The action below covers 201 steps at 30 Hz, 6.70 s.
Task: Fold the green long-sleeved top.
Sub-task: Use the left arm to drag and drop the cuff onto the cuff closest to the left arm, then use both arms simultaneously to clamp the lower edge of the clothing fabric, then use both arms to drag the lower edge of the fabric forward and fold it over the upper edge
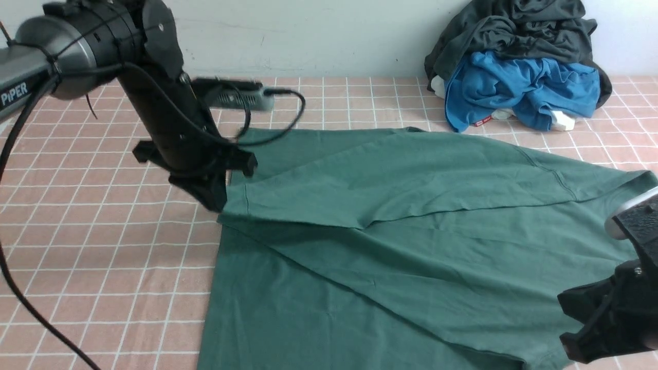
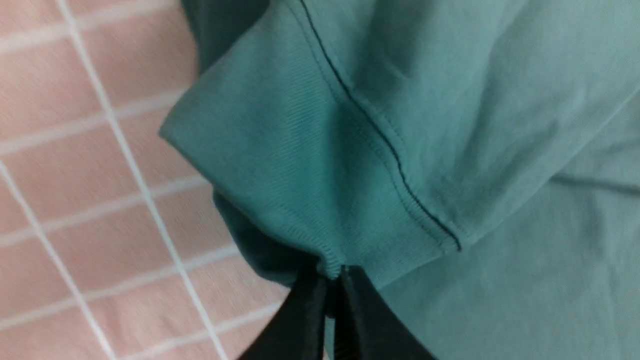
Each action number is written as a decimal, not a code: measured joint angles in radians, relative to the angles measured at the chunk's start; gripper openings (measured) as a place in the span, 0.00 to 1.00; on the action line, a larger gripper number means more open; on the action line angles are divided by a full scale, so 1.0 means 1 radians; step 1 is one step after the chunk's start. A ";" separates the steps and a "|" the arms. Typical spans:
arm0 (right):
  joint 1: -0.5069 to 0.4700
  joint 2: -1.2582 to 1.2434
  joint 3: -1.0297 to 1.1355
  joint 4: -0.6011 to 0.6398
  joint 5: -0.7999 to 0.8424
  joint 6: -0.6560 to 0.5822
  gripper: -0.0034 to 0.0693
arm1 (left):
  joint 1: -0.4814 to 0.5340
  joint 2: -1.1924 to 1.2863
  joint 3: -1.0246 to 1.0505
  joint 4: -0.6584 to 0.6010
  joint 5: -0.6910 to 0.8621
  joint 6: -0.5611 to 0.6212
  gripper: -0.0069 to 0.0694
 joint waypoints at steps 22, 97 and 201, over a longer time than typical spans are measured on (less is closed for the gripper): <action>0.000 0.000 -0.030 0.052 0.037 0.000 0.03 | -0.159 -0.233 0.282 0.216 -0.022 -0.091 0.59; 0.000 0.404 -0.031 -0.739 0.069 0.209 0.03 | -0.284 -0.681 0.792 0.172 -0.375 0.376 0.10; -0.091 1.258 -1.074 0.751 -0.289 -0.772 0.03 | -0.088 0.378 -0.482 -0.003 -0.321 0.097 0.09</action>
